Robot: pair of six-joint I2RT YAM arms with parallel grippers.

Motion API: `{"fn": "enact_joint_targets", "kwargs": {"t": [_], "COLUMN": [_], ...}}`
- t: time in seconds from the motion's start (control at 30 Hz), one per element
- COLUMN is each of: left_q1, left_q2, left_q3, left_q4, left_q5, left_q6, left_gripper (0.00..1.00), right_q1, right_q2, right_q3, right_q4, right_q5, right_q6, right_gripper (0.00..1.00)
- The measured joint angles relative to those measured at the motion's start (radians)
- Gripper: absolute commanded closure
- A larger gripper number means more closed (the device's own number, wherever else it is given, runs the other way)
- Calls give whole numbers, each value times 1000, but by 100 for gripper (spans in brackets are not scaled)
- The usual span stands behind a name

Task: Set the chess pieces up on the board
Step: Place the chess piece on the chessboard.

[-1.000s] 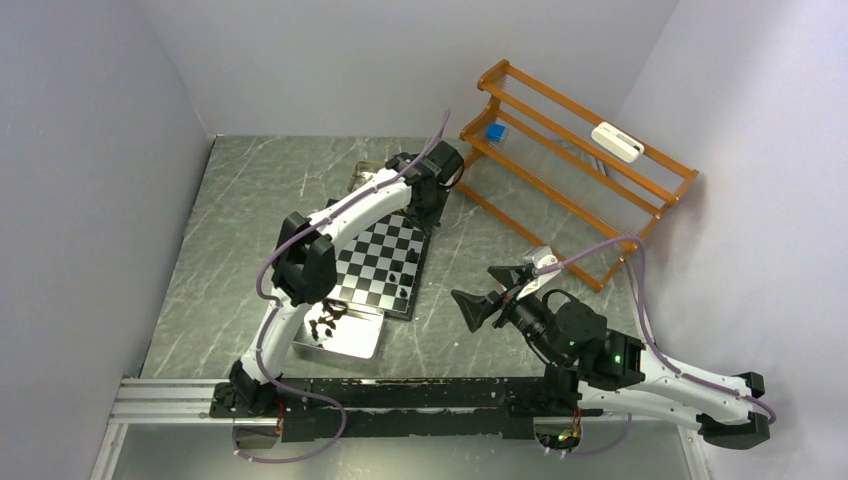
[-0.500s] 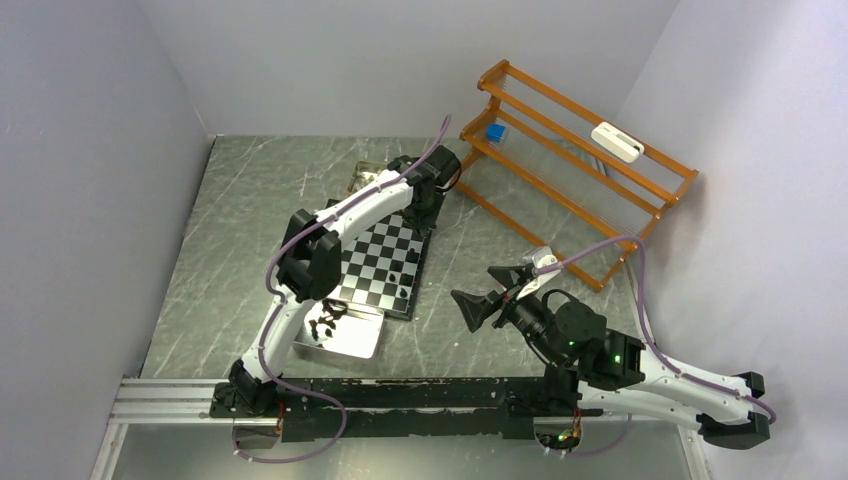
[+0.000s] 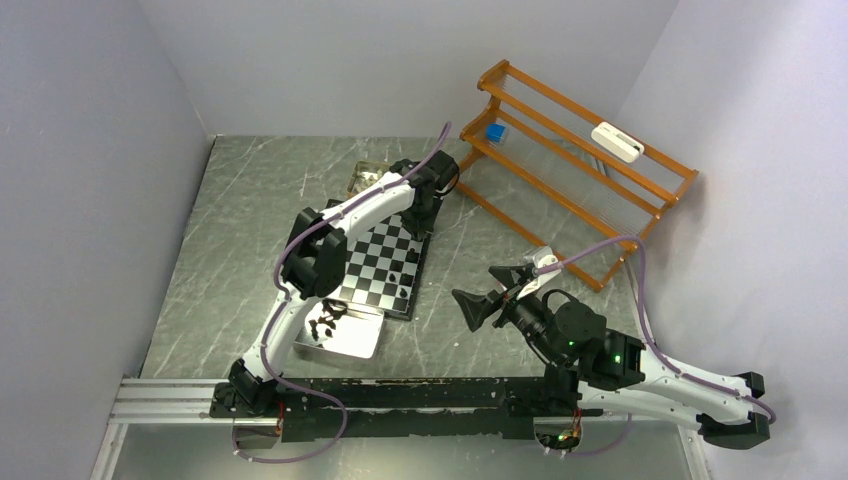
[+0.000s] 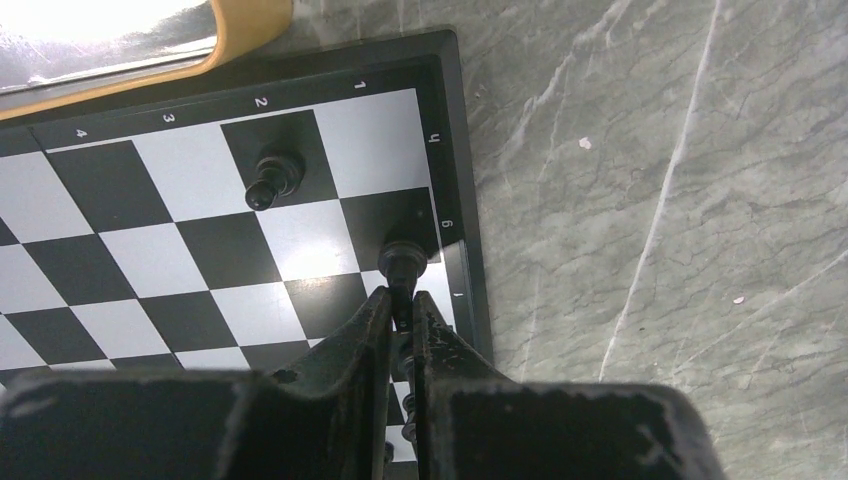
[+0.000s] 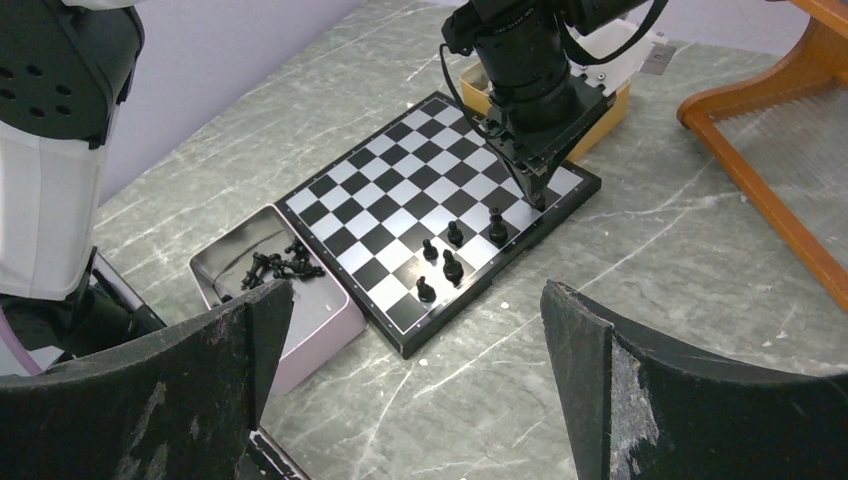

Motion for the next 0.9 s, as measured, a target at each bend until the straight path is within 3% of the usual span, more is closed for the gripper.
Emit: {"fn": "enact_joint_targets", "kwargs": {"t": [0.9], "left_q1": [1], "left_q2": [10], "left_q3": [0], "left_q4": [19], "left_q5": [-18], "left_q6": [5], "left_gripper": [76], "right_q1": [0], "right_q2": [-6], "right_q3": [0], "right_q4": [0], "right_q5": [11], "right_q6": [-8], "right_gripper": [0]}}
